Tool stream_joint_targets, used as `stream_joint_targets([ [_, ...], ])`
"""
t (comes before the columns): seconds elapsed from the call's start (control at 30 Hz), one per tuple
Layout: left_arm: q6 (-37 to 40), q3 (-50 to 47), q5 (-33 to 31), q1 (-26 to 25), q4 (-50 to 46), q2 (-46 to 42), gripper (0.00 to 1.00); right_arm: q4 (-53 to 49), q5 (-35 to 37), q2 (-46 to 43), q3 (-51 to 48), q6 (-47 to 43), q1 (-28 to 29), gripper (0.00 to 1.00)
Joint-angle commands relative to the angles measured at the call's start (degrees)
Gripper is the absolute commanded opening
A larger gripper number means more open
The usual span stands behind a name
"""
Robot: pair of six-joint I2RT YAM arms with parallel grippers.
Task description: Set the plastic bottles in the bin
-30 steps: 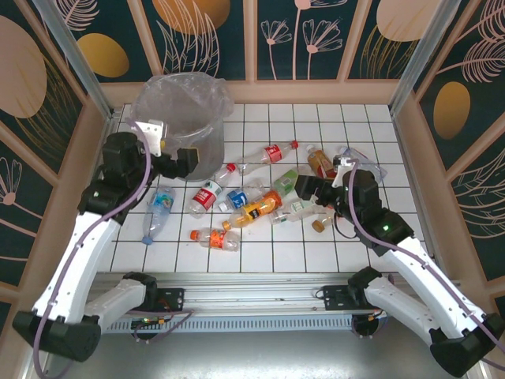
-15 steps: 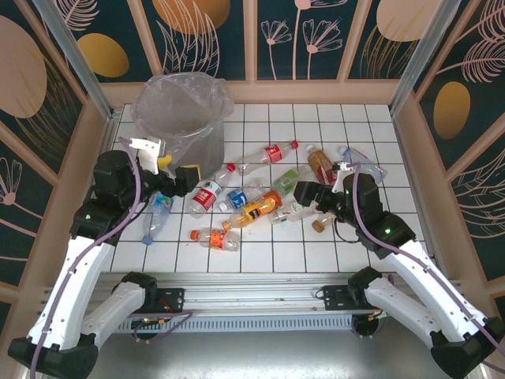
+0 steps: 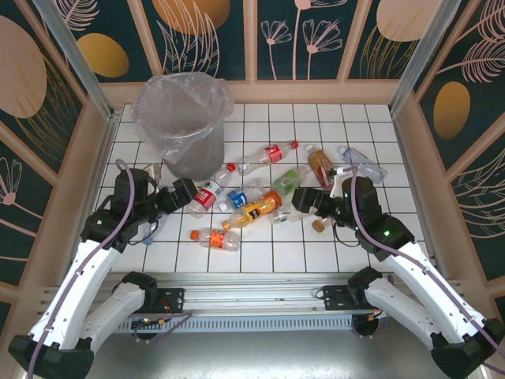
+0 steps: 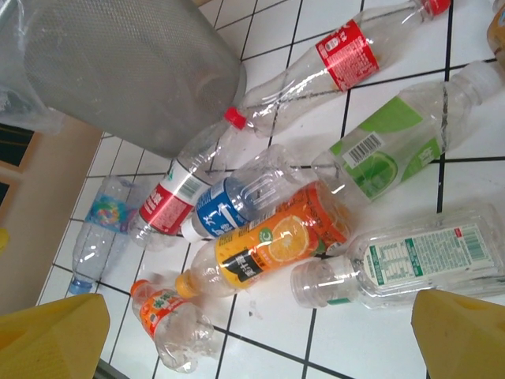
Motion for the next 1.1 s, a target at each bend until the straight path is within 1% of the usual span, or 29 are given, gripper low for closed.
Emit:
stream_joint_targets([
  [0.0, -11.08, -4.72, -0.40, -0.94, -1.93, -1.11, 0.98, 1.60, -1.97, -2.28, -1.83, -1.36, 0.38, 0.99],
  [0.13, -17.17, -9.85, -0.19, -2.36, -0.27, -2.59, 0.99, 0.30, -0.64, -3.79, -2.51, -1.72, 0.38, 0.99],
  [0.17, -18.13, -10.85, 0.26, -2.73, 0.57, -2.68, 0.99, 0.16, -0.63, -4.14, -2.75, -1.80, 0.36, 0.99],
  [0.23, -20.43, -12.22, -1.09, -3.78, 1.45, -3.38, 0.98, -0.03, -0.39, -4.64, -3.28, -1.74, 0.36, 0.99],
  [0.3, -22.38, -14.36, -0.38, -4.41, 3.62, -3.46, 0.97, -0.17, -0.07, -5.04, -3.92, -1.63, 0.37, 0.99],
  [0.43, -24.78, -18.29, -0.16, -6.25, 6.05, -2.35, 0.96, -0.26, 0.32, -5.35, -4.74, -1.45, 0.40, 0.99],
  [0.6, -27.07, -21.00, -0.48, -7.31, 7.90, -2.25, 0.94, -0.61, 1.03, -6.10, -5.25, -1.53, 0.36, 0.99],
  [0.7, -28.06, -22.50, 0.50, -7.62, 10.13, -1.13, 0.92, -0.24, 1.31, -6.41, -5.93, -1.48, 0.37, 0.99],
  [0.9, -30.56, -24.35, 0.48, -11.18, 15.21, 2.29, 0.87, 0.23, 1.53, -6.35, -6.93, -1.54, 0.36, 0.99],
  [1.07, -31.82, -24.82, 0.13, -13.58, 17.95, 5.27, 0.85, 0.44, 1.70, -6.33, -7.11, -1.81, 0.36, 0.99],
])
